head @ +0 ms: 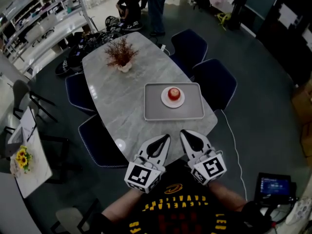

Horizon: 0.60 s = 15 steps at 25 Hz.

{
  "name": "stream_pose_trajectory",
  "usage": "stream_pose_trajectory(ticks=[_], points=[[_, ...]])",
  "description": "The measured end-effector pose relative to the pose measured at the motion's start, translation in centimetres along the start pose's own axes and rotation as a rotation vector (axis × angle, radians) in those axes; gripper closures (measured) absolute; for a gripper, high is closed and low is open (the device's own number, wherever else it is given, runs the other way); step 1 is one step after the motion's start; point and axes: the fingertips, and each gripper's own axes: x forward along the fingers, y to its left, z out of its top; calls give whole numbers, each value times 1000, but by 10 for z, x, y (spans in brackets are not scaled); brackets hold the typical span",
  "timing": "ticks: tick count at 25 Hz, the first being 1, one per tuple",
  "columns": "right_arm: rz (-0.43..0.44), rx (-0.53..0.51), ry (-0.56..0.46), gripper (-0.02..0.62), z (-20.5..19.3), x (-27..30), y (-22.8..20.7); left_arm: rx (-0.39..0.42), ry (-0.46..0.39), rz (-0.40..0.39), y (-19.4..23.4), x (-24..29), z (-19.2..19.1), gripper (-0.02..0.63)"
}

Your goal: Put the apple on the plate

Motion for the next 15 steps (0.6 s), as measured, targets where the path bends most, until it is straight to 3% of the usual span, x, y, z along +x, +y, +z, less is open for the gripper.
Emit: stream_pose_trajectory(ticks=[15], points=[[-7, -17, -31, 589, 7, -14, -2, 45, -54, 3, -8, 2, 7, 604]])
